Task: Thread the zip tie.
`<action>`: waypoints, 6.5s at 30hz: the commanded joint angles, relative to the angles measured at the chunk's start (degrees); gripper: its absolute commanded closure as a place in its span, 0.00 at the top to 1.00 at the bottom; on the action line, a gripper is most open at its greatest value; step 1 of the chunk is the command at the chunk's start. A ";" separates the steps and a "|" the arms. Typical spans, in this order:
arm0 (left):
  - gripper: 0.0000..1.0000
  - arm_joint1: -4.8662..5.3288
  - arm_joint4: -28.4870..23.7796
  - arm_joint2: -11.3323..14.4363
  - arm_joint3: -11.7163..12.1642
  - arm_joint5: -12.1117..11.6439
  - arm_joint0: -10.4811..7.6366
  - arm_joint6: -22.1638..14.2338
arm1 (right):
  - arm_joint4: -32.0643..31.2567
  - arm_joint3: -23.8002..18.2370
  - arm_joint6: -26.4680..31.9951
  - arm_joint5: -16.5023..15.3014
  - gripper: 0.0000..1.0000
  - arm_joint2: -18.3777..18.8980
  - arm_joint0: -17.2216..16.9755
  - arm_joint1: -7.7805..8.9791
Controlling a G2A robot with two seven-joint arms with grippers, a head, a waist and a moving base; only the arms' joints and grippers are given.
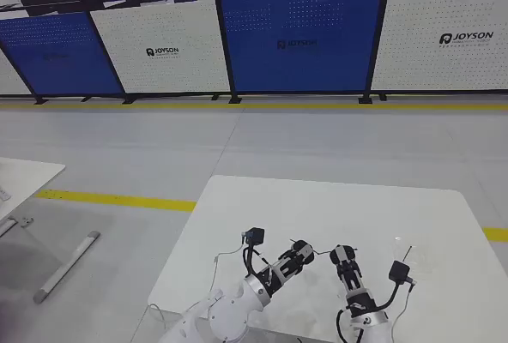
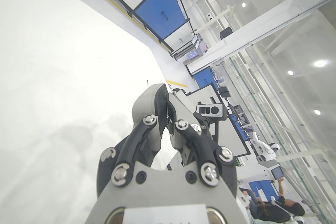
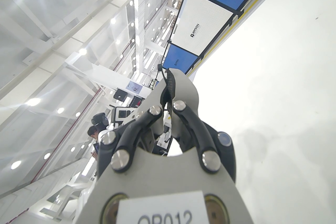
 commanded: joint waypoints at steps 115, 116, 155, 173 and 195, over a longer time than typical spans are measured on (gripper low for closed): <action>0.00 -0.86 3.61 0.54 1.02 3.01 -0.70 -1.35 | -0.48 -2.23 2.59 1.07 0.16 0.28 -0.73 -0.36; 0.00 -0.87 3.60 0.54 1.03 3.06 -0.70 -1.33 | -0.56 -2.20 2.59 1.06 0.16 0.27 -0.73 -0.36; 0.00 -1.13 3.68 0.82 1.48 3.90 -0.99 -1.59 | -0.49 -1.58 3.44 0.37 0.29 0.20 -0.51 -0.39; 0.00 -1.34 3.11 0.72 1.53 5.20 -1.32 -1.15 | -1.11 -1.45 3.22 0.08 0.24 0.20 -0.64 -0.35; 0.00 -1.28 3.71 0.39 1.01 3.71 -0.71 -1.67 | -1.67 -1.20 3.57 1.18 0.00 -0.31 0.07 -0.44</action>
